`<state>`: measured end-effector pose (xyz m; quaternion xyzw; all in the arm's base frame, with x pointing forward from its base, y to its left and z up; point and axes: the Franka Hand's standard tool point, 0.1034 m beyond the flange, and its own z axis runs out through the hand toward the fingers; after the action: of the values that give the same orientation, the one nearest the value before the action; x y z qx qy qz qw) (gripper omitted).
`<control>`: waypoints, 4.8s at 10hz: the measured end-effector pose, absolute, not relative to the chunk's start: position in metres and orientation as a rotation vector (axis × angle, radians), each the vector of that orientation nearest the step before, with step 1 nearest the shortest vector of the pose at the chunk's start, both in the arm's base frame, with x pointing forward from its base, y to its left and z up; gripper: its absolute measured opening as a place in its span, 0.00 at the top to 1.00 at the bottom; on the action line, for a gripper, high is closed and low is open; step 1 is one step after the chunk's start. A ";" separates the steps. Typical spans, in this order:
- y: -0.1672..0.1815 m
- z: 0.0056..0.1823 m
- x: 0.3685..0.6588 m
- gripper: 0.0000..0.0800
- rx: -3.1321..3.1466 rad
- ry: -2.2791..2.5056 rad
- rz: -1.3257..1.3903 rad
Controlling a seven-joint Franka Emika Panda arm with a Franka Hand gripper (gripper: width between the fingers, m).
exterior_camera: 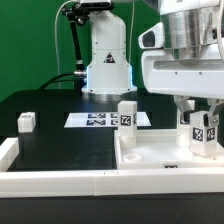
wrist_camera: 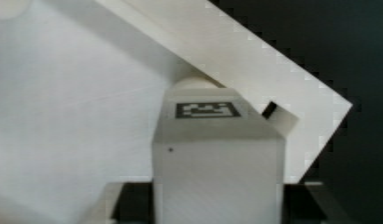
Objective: Assemble square table
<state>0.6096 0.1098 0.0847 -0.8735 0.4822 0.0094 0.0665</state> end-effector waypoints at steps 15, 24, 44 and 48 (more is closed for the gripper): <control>0.122 0.085 0.607 0.19 -2.983 0.466 -0.019; 0.120 0.084 0.608 0.50 -3.039 -0.204 -0.092; 0.115 0.084 0.610 0.25 -2.655 1.418 -0.014; 0.117 0.085 0.611 0.19 -2.882 0.901 -0.058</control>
Offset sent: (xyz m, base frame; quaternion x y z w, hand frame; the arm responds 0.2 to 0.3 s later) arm 0.0000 0.0000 0.0000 0.0000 0.0000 0.0000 1.0000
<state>0.6111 0.1168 0.0849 -0.9525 0.2978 -0.0193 0.0606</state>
